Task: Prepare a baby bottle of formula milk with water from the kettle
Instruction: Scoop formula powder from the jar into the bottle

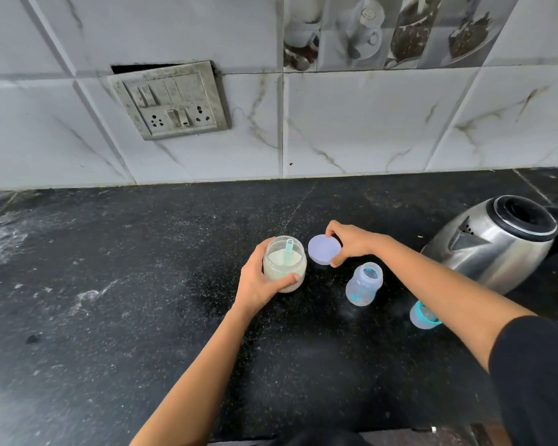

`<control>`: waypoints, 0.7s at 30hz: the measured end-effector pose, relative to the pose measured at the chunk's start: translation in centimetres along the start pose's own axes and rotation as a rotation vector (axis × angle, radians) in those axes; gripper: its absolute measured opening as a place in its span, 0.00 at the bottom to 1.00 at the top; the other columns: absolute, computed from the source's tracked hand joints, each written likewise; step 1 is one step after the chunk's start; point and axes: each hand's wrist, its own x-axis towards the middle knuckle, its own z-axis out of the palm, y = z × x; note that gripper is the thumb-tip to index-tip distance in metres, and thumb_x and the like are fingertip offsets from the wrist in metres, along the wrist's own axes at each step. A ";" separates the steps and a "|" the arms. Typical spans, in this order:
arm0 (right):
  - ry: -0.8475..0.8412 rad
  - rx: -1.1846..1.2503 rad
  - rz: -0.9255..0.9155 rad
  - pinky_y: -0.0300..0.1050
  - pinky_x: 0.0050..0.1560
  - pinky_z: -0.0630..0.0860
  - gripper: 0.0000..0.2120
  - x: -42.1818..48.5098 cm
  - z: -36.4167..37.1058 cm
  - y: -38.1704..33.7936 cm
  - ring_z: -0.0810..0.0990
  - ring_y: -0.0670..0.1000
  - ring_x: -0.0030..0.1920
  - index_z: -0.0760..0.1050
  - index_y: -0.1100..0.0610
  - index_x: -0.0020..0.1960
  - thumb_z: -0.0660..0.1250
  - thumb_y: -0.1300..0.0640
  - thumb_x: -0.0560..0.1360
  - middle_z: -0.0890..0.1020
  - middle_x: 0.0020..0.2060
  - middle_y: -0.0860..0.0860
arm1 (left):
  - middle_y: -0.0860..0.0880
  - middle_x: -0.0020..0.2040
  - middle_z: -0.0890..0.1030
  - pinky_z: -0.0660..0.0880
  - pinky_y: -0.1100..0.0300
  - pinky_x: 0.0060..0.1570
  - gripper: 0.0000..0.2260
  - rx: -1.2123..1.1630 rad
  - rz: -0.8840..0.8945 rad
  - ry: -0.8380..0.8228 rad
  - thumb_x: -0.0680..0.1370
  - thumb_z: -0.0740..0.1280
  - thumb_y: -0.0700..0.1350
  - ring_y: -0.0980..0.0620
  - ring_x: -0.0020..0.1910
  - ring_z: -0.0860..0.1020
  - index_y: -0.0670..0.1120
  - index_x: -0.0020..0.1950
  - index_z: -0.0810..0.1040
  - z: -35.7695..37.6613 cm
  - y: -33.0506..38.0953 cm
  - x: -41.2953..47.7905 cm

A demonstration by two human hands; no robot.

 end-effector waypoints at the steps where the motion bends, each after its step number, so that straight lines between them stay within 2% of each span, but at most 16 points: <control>1: 0.011 -0.030 -0.028 0.49 0.53 0.72 0.31 -0.1 -0.3 -0.2 0.72 0.53 0.57 0.65 0.52 0.64 0.77 0.56 0.66 0.71 0.62 0.53 | 0.59 0.60 0.77 0.68 0.72 0.56 0.34 -0.003 -0.007 0.005 0.62 0.79 0.53 0.63 0.60 0.74 0.52 0.66 0.71 0.1 0.0 0.0; 3: 0.162 -0.011 -0.195 0.50 0.60 0.71 0.26 -0.5 -1.3 -1.6 0.71 0.50 0.59 0.70 0.51 0.64 0.75 0.57 0.69 0.71 0.62 0.50 | 0.59 0.59 0.78 0.69 0.71 0.56 0.33 -0.013 -0.025 0.017 0.63 0.79 0.51 0.62 0.59 0.75 0.53 0.65 0.71 0.2 -0.1 -0.1; 5: 0.351 0.110 -0.410 0.43 0.55 0.70 0.14 -1.5 -2.6 -4.3 0.72 0.44 0.52 0.76 0.49 0.57 0.72 0.56 0.72 0.74 0.57 0.48 | 0.59 0.59 0.78 0.70 0.70 0.56 0.33 -0.024 -0.038 0.031 0.63 0.79 0.51 0.62 0.59 0.75 0.54 0.65 0.71 0.3 0.0 -0.1; 6: 0.391 0.118 -0.501 0.40 0.53 0.68 0.09 -2.1 -3.2 -6.0 0.72 0.43 0.51 0.79 0.50 0.53 0.71 0.56 0.73 0.75 0.56 0.48 | 0.59 0.59 0.77 0.70 0.69 0.57 0.33 -0.027 -0.043 0.037 0.63 0.78 0.51 0.62 0.59 0.75 0.55 0.65 0.71 0.4 0.0 -0.2; 7: 0.386 0.056 -0.576 0.38 0.55 0.66 0.06 -2.5 -3.5 -7.5 0.71 0.44 0.53 0.81 0.50 0.51 0.70 0.55 0.74 0.76 0.57 0.49 | 0.60 0.59 0.77 0.71 0.68 0.57 0.33 -0.030 -0.049 0.044 0.63 0.78 0.51 0.62 0.59 0.74 0.55 0.65 0.71 0.5 0.1 -0.3; 9: 0.329 -0.233 -0.665 0.44 0.60 0.66 0.07 -2.7 -3.2 -9.7 0.69 0.49 0.59 0.83 0.49 0.51 0.68 0.52 0.76 0.75 0.61 0.52 | 0.59 0.60 0.77 0.72 0.64 0.58 0.33 -0.033 -0.060 0.060 0.63 0.78 0.51 0.62 0.59 0.74 0.56 0.65 0.70 0.7 0.0 -0.4; 12: 0.273 -0.639 -0.612 0.49 0.63 0.64 0.10 -2.4 -1.7 -11.5 0.66 0.53 0.65 0.82 0.49 0.54 0.67 0.52 0.74 0.71 0.67 0.52 | 0.58 0.60 0.77 0.73 0.57 0.59 0.35 -0.037 -0.082 0.061 0.63 0.78 0.56 0.61 0.59 0.75 0.56 0.67 0.69 0.9 -0.1 -0.5; 15: 0.293 -0.817 -0.589 0.48 0.58 0.66 0.08 -2.1 -0.8 -12.2 0.67 0.54 0.62 0.82 0.53 0.51 0.68 0.55 0.73 0.71 0.65 0.52 | 0.58 0.60 0.77 0.74 0.55 0.59 0.35 -0.034 -0.093 0.060 0.63 0.77 0.57 0.60 0.59 0.75 0.57 0.67 0.68 0.8 -0.1 -0.6; 18: 0.314 -0.747 -0.569 0.46 0.50 0.67 0.04 -2.6 -0.9 -12.3 0.68 0.53 0.57 0.80 0.55 0.43 0.67 0.58 0.73 0.72 0.59 0.52 | 0.59 0.59 0.77 0.74 0.54 0.59 0.35 -0.025 -0.098 0.055 0.63 0.77 0.56 0.61 0.58 0.75 0.57 0.67 0.68 0.8 0.1 -0.7; 21: 0.348 -0.599 -0.534 0.44 0.41 0.66 0.06 -3.8 -1.3 -12.2 0.70 0.52 0.53 0.79 0.57 0.46 0.63 0.59 0.76 0.72 0.52 0.52 | 0.60 0.59 0.78 0.74 0.54 0.58 0.34 0.005 -0.094 0.068 0.63 0.78 0.55 0.63 0.57 0.75 0.59 0.66 0.68 0.8 0.3 -0.8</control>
